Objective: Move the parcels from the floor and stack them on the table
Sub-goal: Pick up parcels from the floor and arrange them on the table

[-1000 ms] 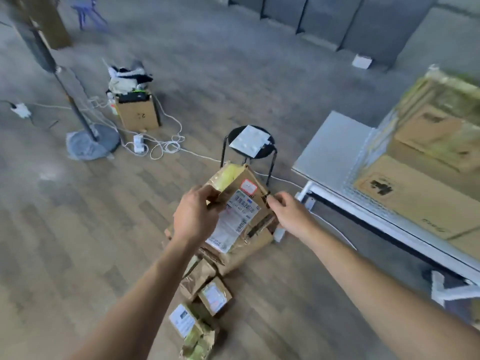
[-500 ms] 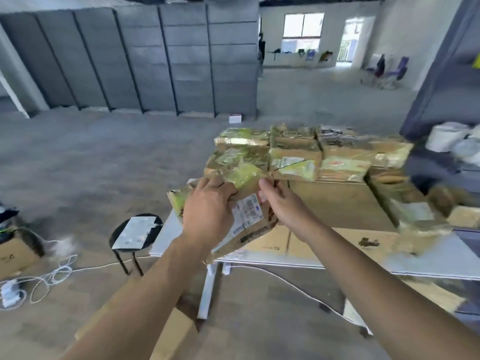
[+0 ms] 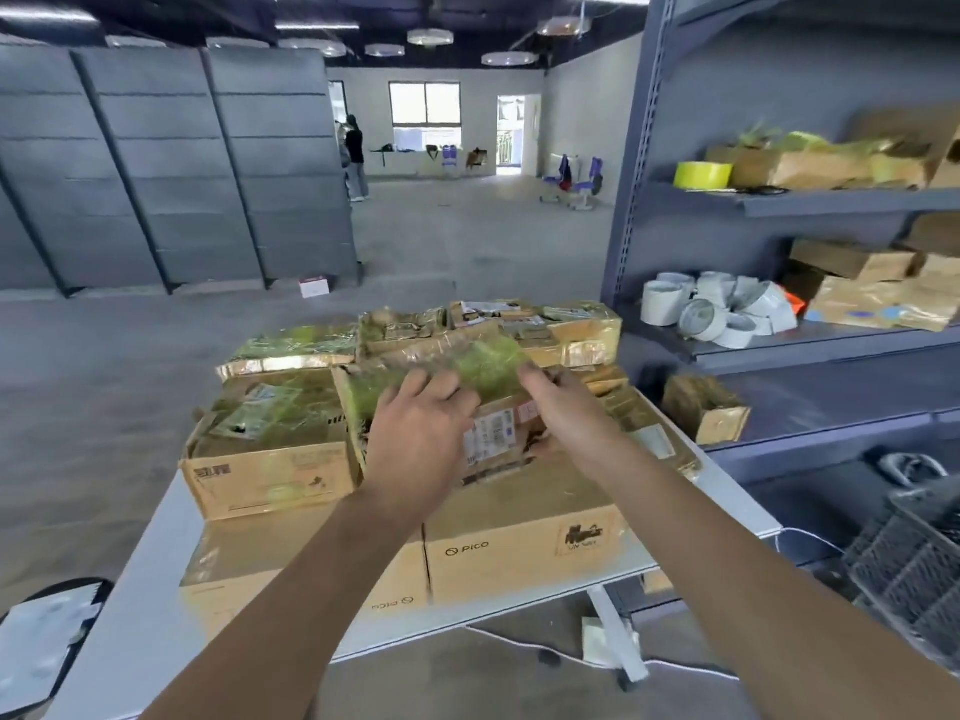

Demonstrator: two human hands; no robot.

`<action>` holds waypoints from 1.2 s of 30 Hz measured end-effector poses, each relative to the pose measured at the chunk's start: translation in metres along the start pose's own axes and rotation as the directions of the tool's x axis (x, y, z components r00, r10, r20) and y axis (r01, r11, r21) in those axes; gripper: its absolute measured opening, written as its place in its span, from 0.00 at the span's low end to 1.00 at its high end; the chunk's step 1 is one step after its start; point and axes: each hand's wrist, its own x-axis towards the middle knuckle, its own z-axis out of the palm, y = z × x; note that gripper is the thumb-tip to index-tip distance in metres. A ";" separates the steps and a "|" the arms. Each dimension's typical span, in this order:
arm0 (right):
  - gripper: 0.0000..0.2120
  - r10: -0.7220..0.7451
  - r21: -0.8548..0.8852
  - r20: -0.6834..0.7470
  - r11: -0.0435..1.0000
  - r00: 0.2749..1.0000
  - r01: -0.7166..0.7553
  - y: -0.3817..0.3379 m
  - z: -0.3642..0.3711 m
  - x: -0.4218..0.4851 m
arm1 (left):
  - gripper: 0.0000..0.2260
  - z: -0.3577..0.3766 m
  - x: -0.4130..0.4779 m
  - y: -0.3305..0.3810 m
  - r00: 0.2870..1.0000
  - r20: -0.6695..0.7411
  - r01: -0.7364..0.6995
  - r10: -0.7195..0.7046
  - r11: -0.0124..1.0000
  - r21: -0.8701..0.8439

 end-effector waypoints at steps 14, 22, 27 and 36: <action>0.14 0.074 0.016 -0.380 0.997 0.922 -0.073 0.002 -0.012 0.053 | 0.32 0.058 0.045 -0.062 0.961 0.182 0.269 -0.207 0.845 -0.461; 0.13 0.075 -0.017 -0.425 0.996 0.902 -0.091 -0.007 -0.009 0.057 | 0.47 0.078 0.051 -0.071 0.867 0.469 0.478 -0.168 0.541 -0.692; 0.14 0.100 -0.064 -0.406 0.989 0.909 -0.137 -0.010 -0.019 0.064 | 0.49 0.084 0.058 -0.073 0.826 0.533 0.541 -0.184 0.524 -0.658; 0.16 0.147 0.045 -0.381 0.989 0.913 -0.141 -0.003 -0.049 0.080 | 0.45 0.086 0.077 -0.052 0.886 0.430 0.438 -0.173 0.615 -0.655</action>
